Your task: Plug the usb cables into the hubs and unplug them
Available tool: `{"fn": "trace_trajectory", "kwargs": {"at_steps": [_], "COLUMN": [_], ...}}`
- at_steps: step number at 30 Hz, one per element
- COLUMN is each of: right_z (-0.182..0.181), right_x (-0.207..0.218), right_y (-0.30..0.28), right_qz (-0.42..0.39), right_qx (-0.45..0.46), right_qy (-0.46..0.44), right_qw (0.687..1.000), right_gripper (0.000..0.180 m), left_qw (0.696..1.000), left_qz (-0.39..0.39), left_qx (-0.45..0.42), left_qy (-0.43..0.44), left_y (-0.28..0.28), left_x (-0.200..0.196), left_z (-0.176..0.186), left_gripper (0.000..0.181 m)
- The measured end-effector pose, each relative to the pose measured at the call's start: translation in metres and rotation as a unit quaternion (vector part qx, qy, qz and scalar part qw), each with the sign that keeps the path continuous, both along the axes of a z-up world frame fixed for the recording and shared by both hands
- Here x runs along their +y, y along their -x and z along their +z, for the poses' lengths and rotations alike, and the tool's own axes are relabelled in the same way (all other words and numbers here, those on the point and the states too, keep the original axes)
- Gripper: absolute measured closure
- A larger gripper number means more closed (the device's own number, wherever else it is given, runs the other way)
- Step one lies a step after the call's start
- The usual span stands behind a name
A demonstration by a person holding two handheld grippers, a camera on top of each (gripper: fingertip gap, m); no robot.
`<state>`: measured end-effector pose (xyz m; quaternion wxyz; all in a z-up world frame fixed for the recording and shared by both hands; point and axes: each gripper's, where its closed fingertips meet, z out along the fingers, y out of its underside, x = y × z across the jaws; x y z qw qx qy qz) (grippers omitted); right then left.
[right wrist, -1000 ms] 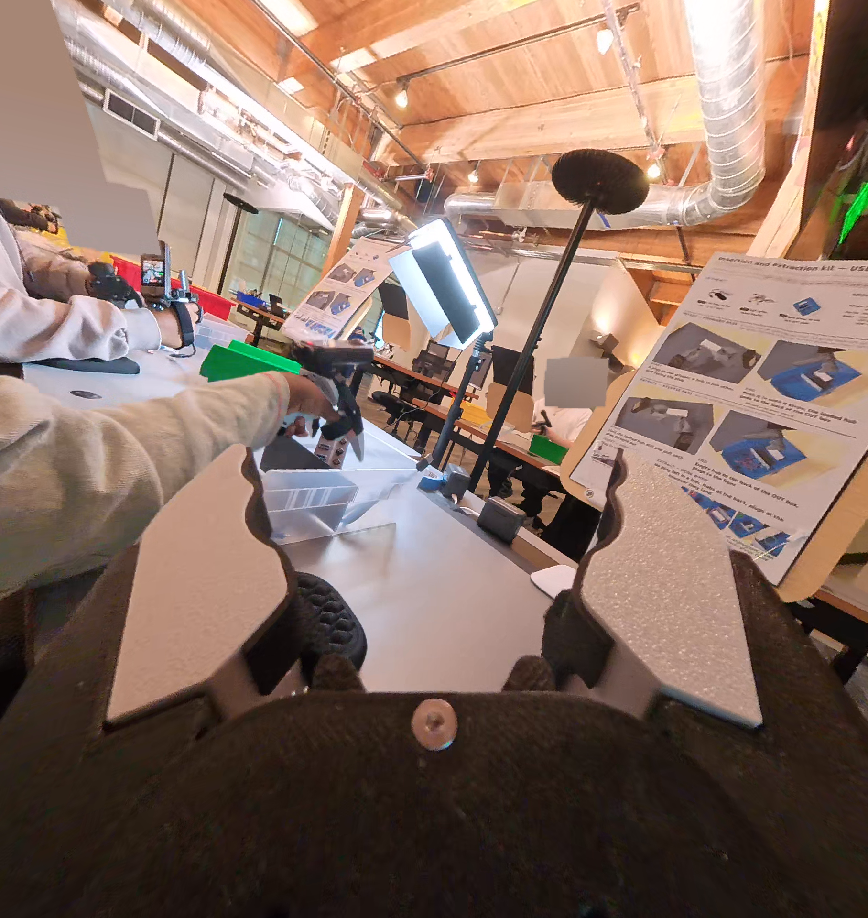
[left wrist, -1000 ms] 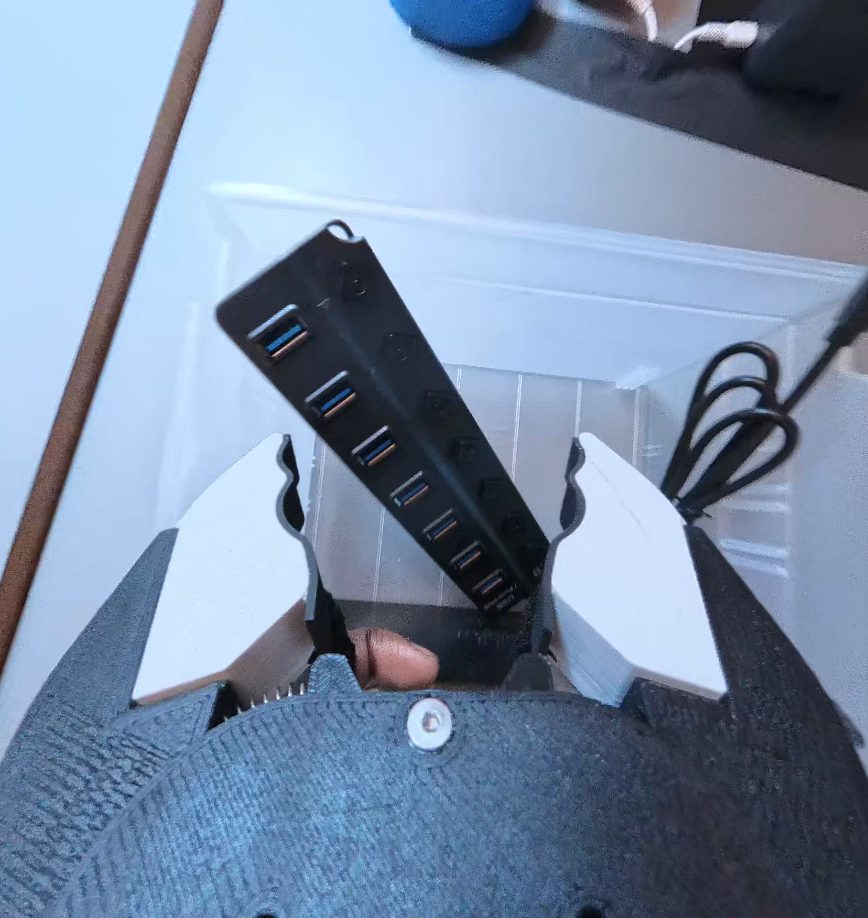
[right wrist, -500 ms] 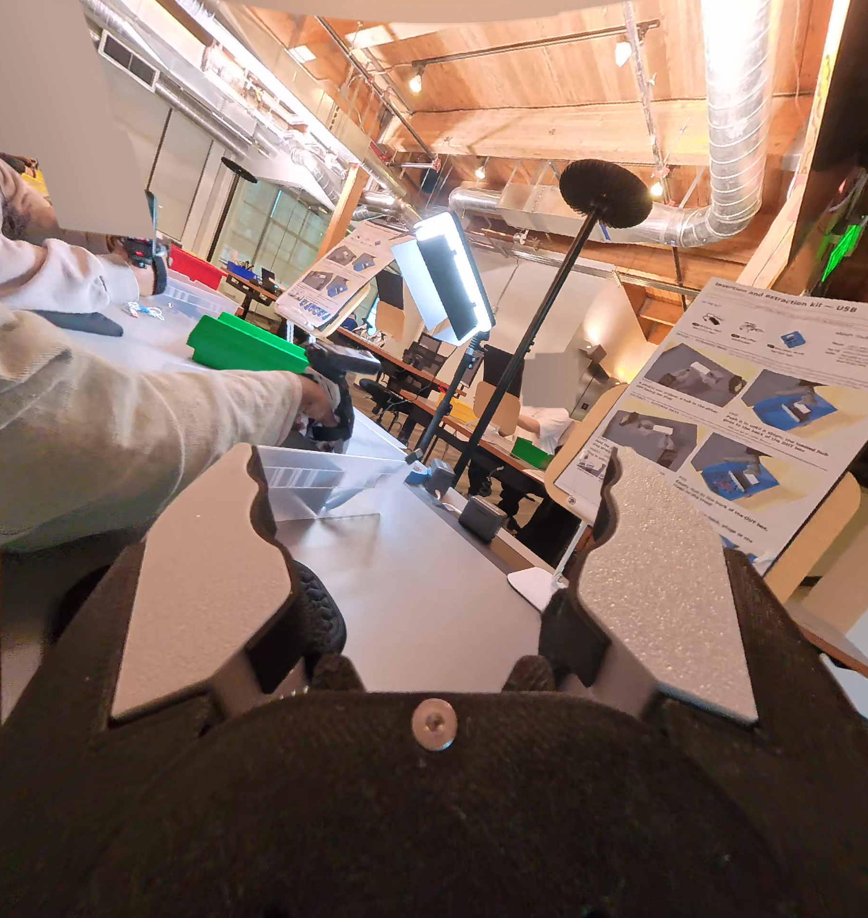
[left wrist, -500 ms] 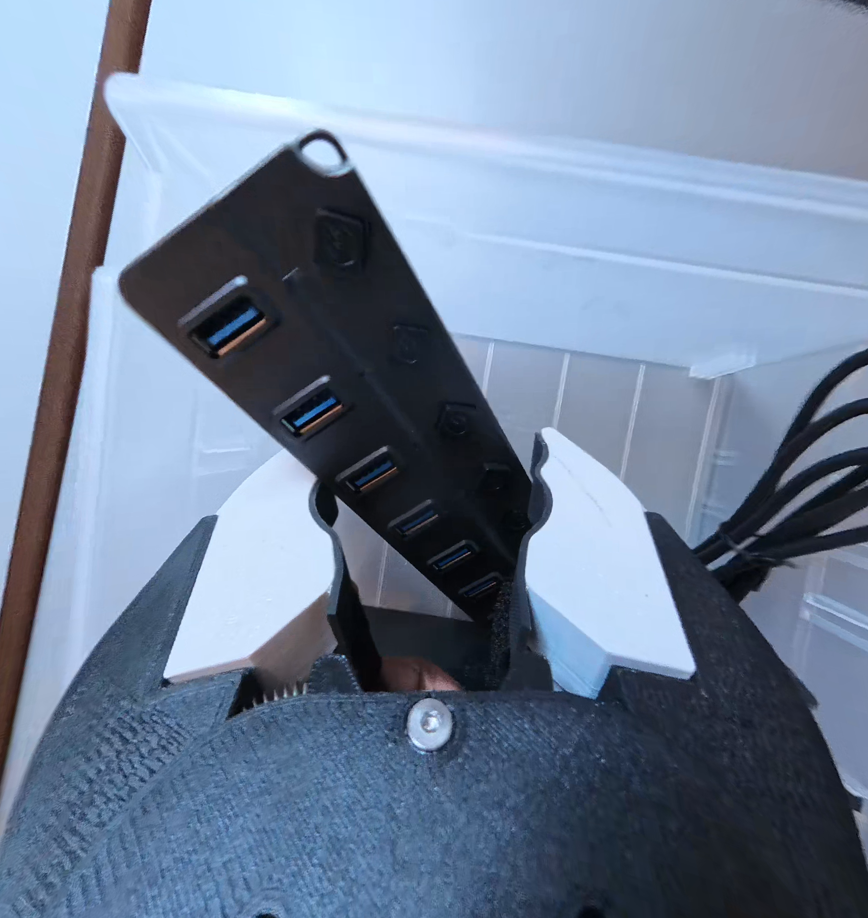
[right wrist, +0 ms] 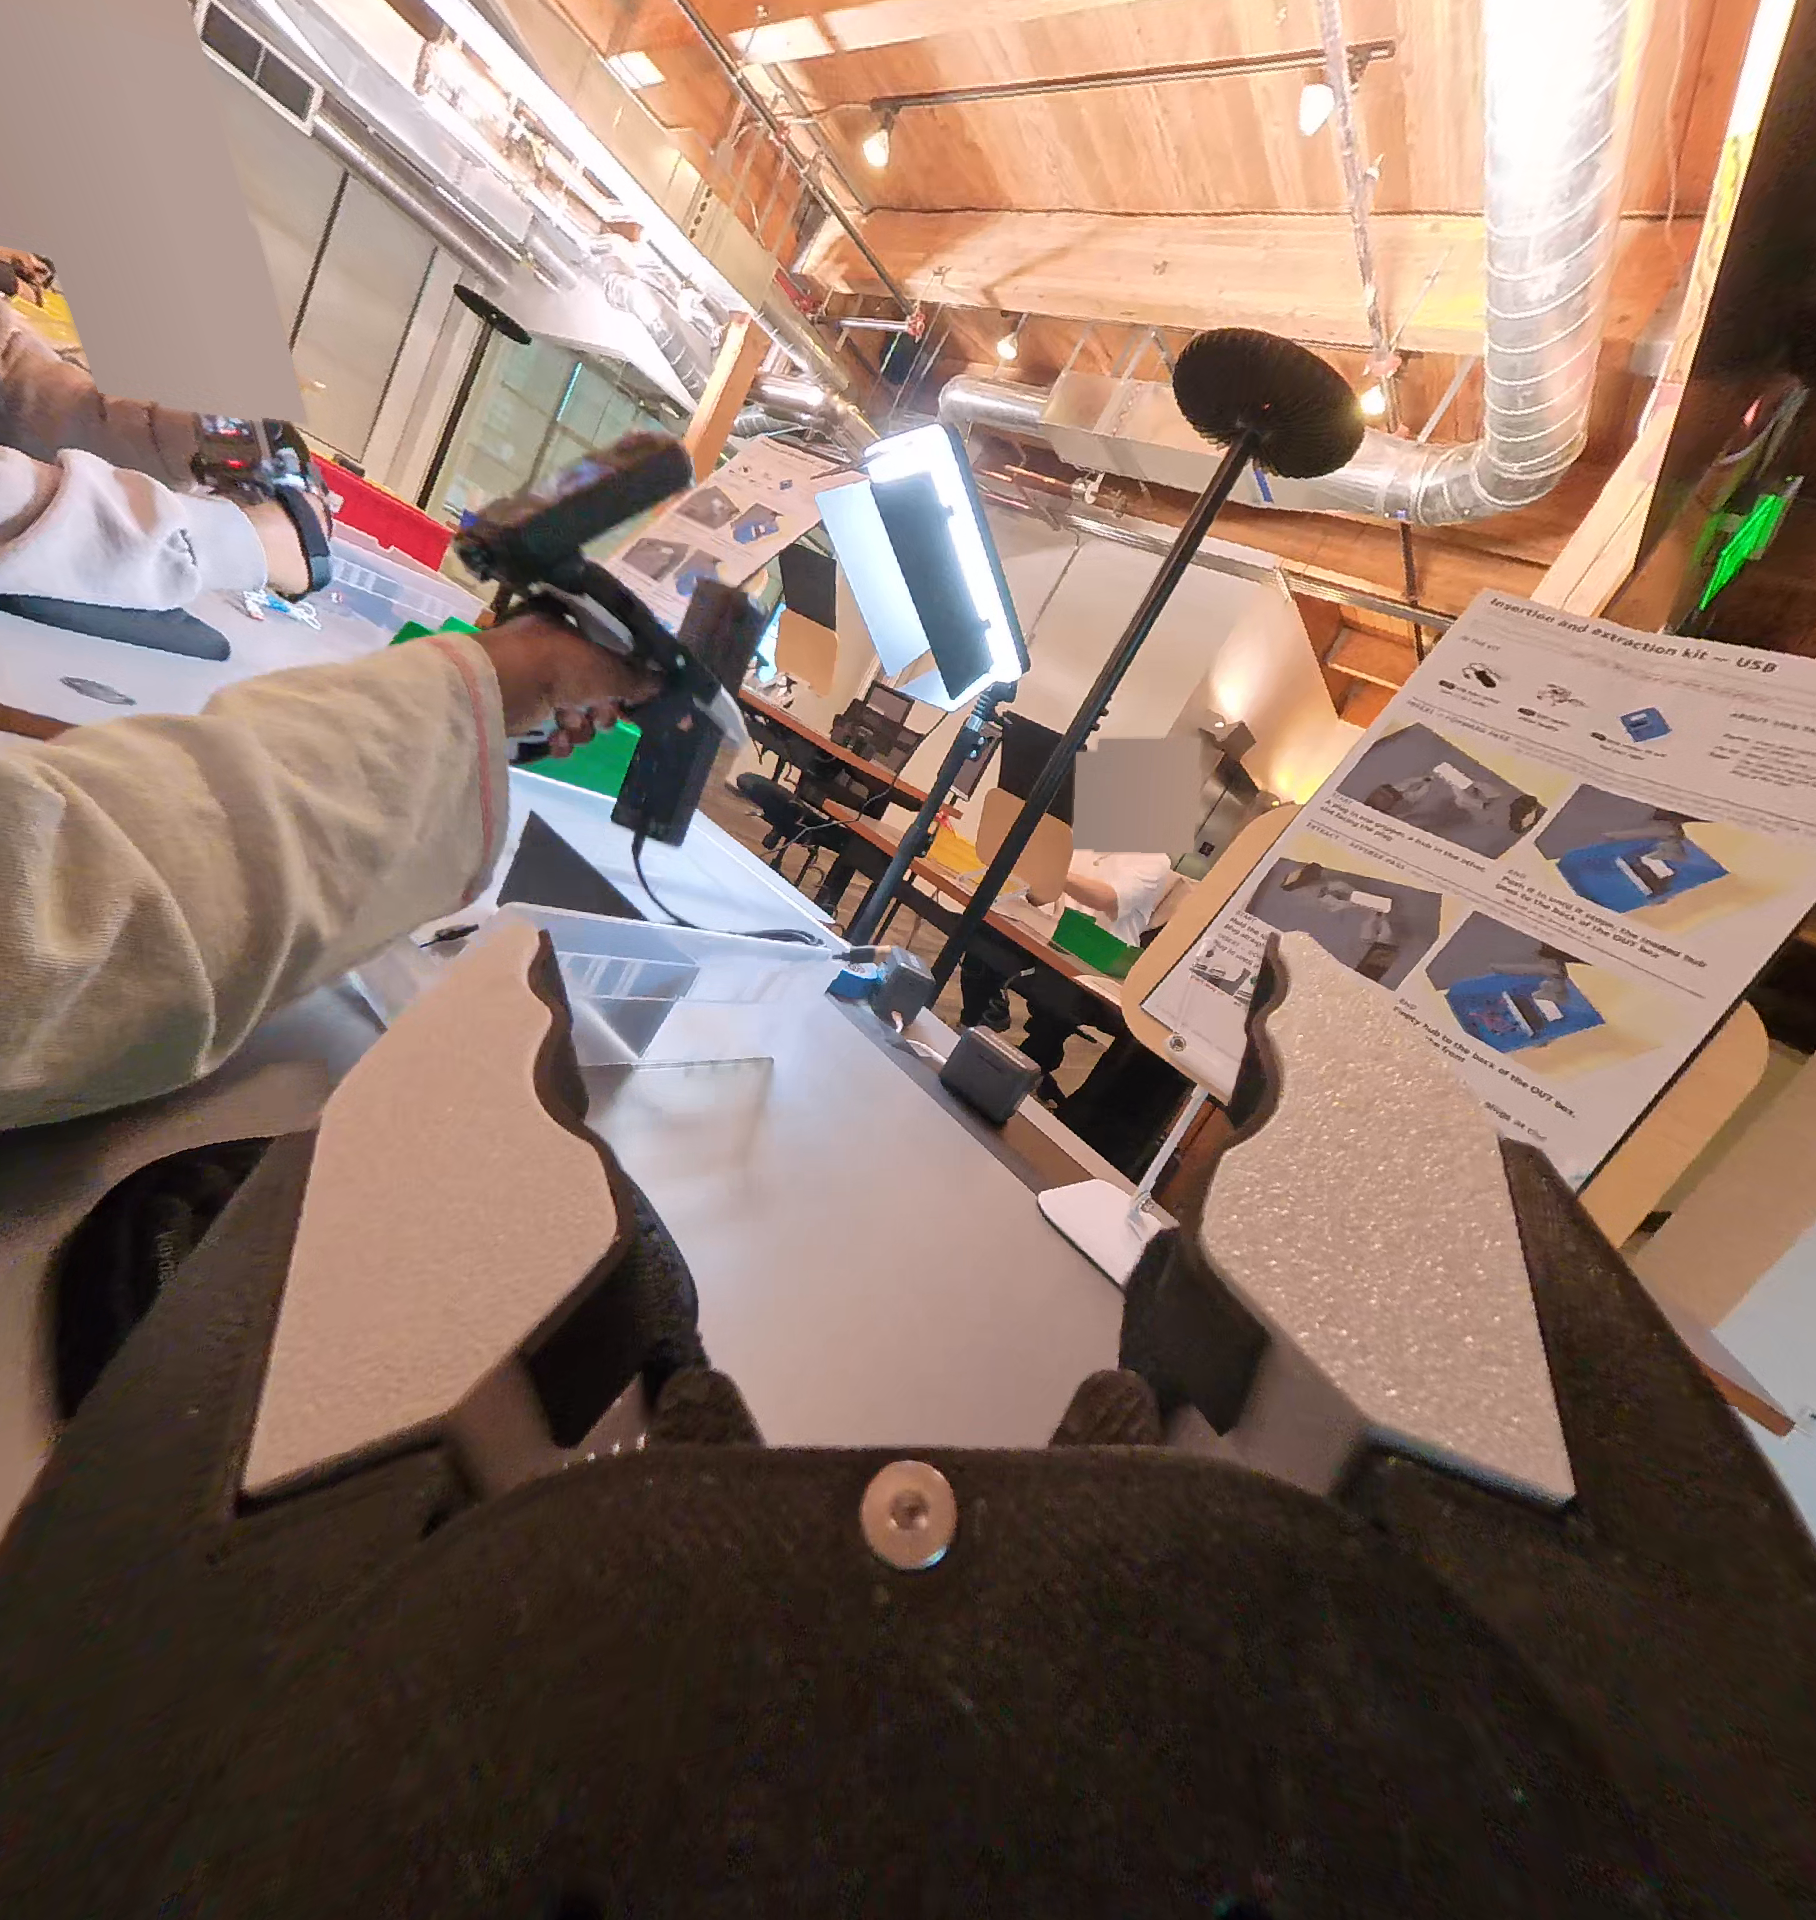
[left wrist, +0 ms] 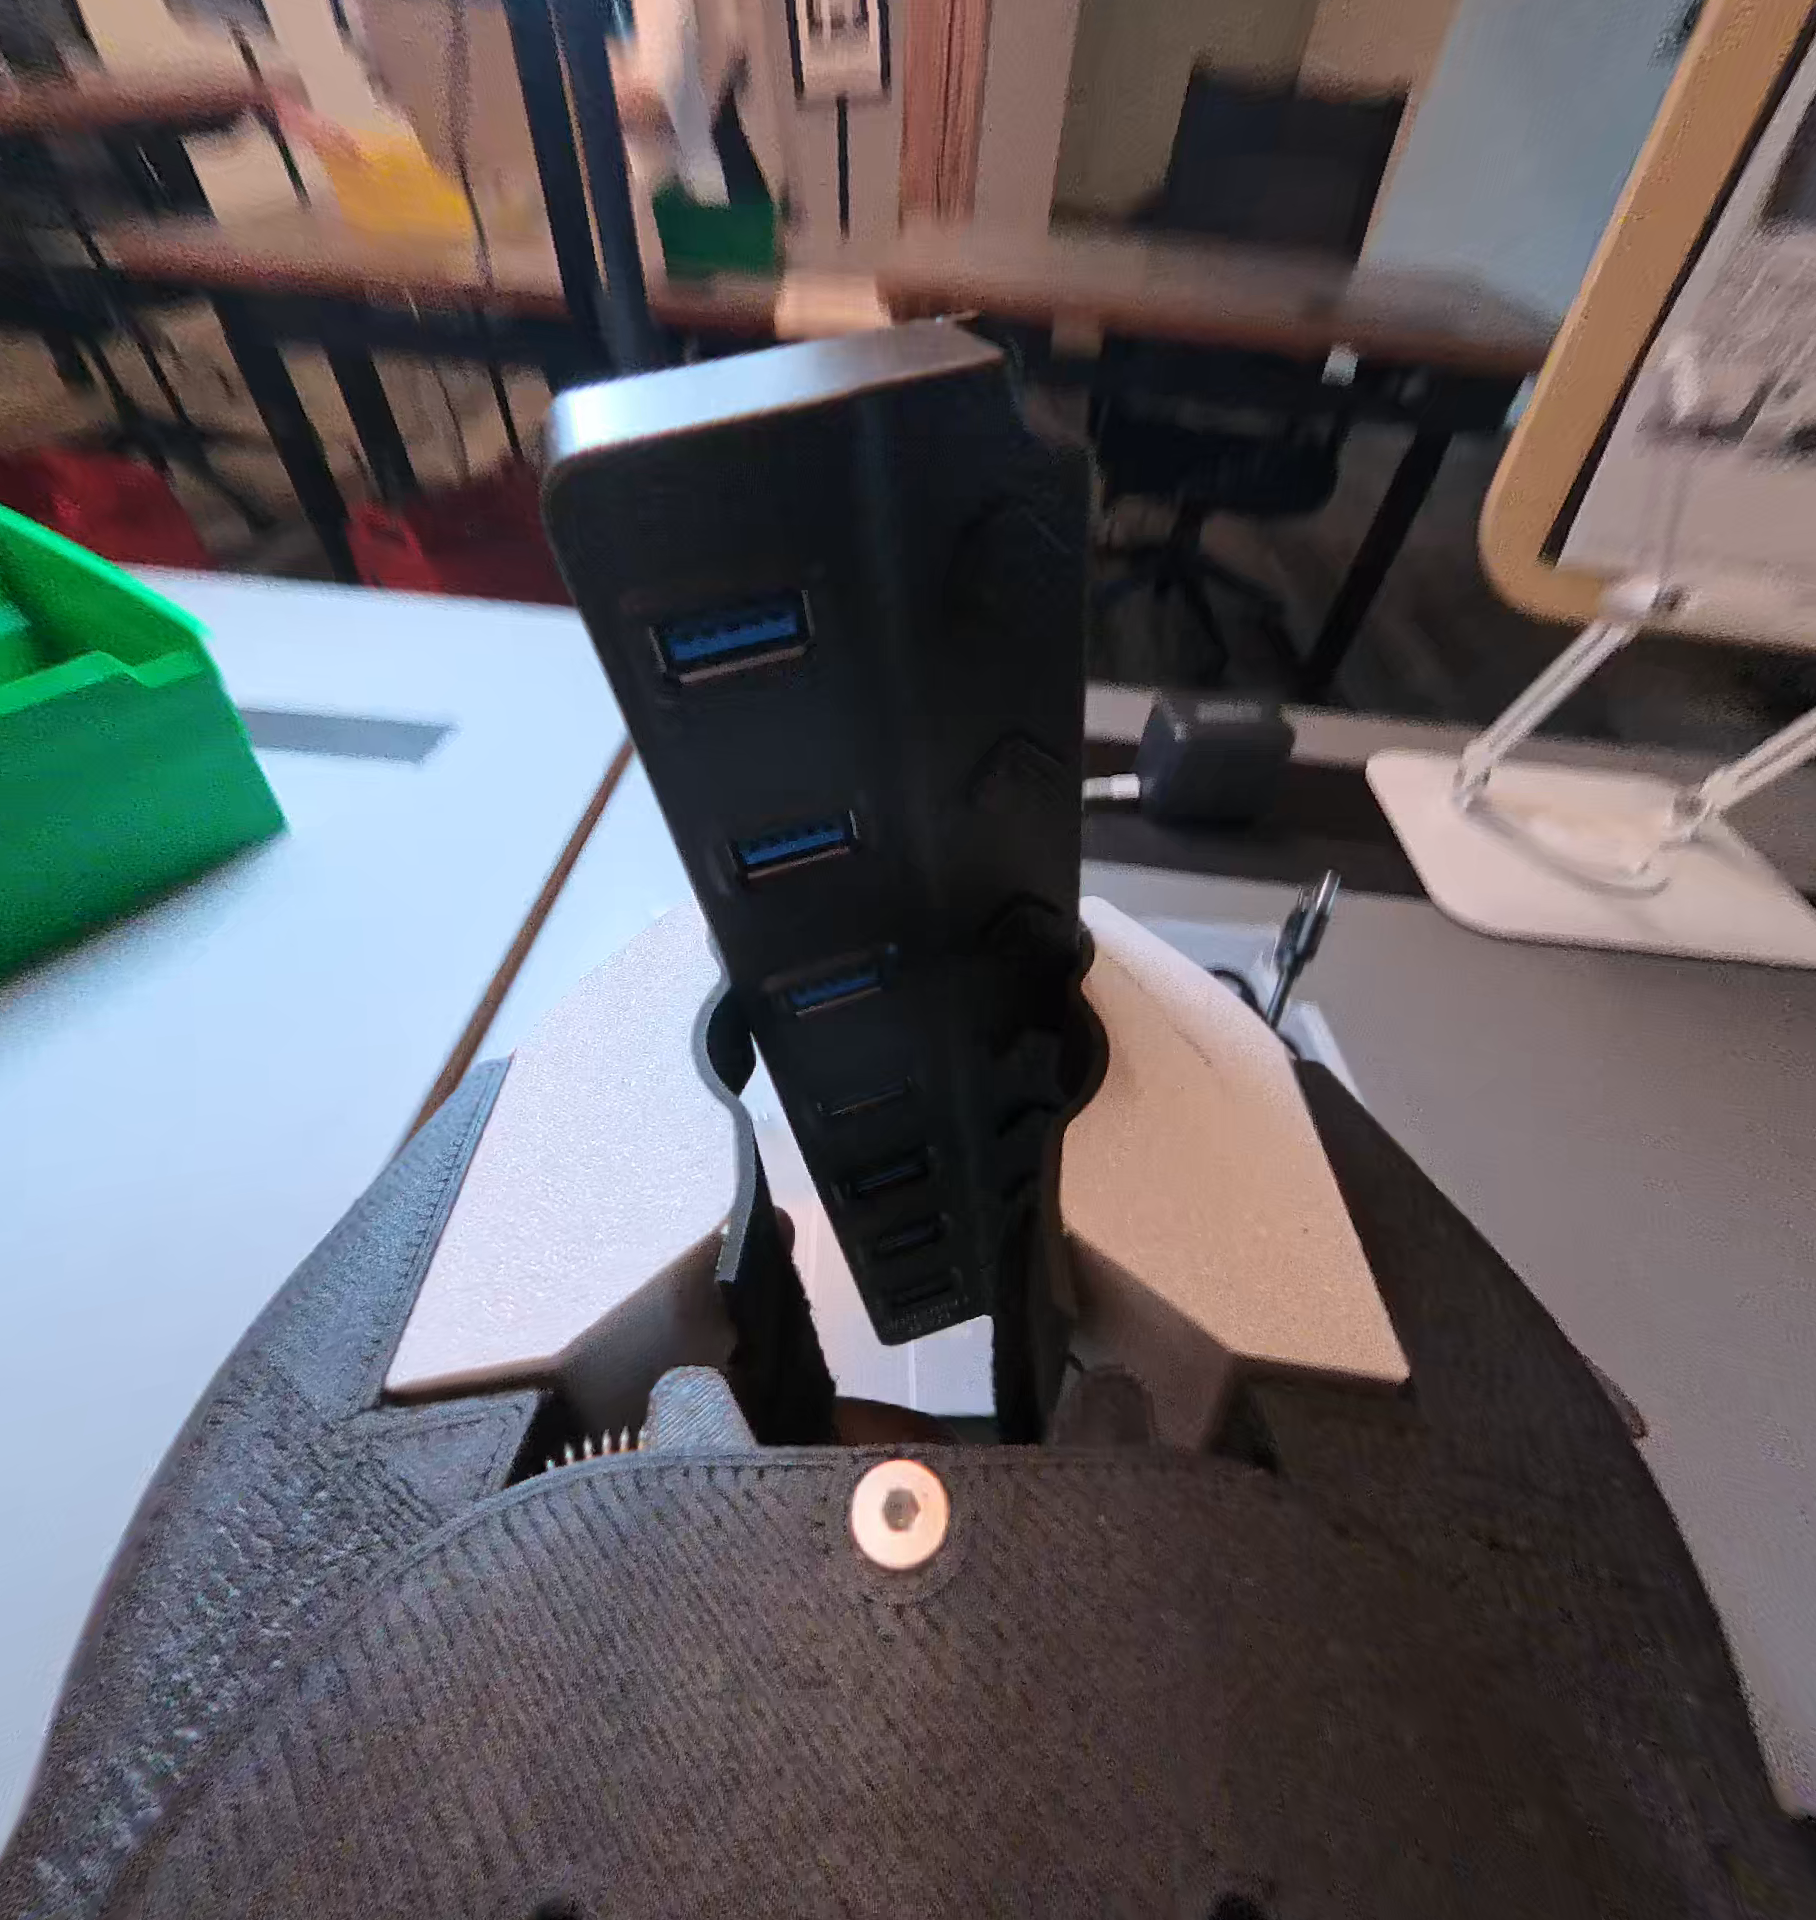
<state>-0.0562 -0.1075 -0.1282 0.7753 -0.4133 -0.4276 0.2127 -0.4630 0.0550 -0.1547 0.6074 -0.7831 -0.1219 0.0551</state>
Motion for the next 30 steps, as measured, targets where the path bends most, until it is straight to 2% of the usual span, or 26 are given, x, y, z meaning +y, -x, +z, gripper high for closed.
{"fn": "trace_trajectory", "kwargs": {"at_steps": [3, 5, 7, 10, 13, 15, 17, 20, 23, 26, 30], "right_z": [0.001, 0.002, 0.002, 0.001, -0.001, -0.001, 0.002, 0.01, 0.021, 0.036, 0.057], "right_x": [0.001, 0.002, 0.0, -0.002, -0.003, -0.006, -0.009, -0.015, -0.022, -0.029, -0.024], "right_y": [-0.001, -0.002, -0.001, 0.001, 0.005, 0.006, 0.007, 0.004, -0.002, -0.01, -0.017], "right_qz": [-0.001, 0.005, 0.012, 0.015, 0.017, 0.024, 0.033, 0.046, 0.063, 0.098, 0.128], "right_qx": [0.003, 0.008, 0.01, 0.003, -0.007, -0.008, 0.0, 0.015, 0.041, 0.076, 0.111], "right_qy": [0.0, 0.007, 0.011, 0.005, -0.001, -0.004, -0.011, -0.027, -0.047, -0.053, -0.037], "right_qw": [1.0, 1.0, 1.0, 1.0, 1.0, 1.0, 0.999, 0.998, 0.996, 0.991, 0.985], "right_gripper": [0.057, 0.058, 0.059, 0.06, 0.06, 0.06, 0.06, 0.062, 0.074, 0.097, 0.103], "left_qw": [0.993, 0.976, 0.95, 0.899, 0.853, 0.832, 0.817, 0.802, 0.791, 0.774, 0.748], "left_qz": [0.0, -0.016, -0.039, -0.072, -0.122, -0.16, -0.21, -0.275, -0.295, -0.317, -0.333], "left_qx": [0.033, 0.04, 0.049, 0.116, 0.179, 0.222, 0.259, 0.323, 0.397, 0.44, 0.487], "left_qy": [-0.116, -0.213, -0.307, -0.416, -0.475, -0.482, -0.47, -0.419, -0.361, -0.325, -0.306], "left_y": [-0.007, -0.019, -0.037, -0.075, -0.128, -0.166, -0.209, -0.272, -0.319, -0.36, -0.4], "left_x": [-0.02, -0.038, -0.062, -0.103, -0.134, -0.145, -0.149, -0.144, -0.139, -0.139, -0.138], "left_z": [0.052, 0.093, 0.134, 0.186, 0.219, 0.229, 0.228, 0.203, 0.162, 0.122, 0.084], "left_gripper": [0.124, 0.124, 0.123, 0.124, 0.124, 0.124, 0.124, 0.124, 0.124, 0.124, 0.124]}}
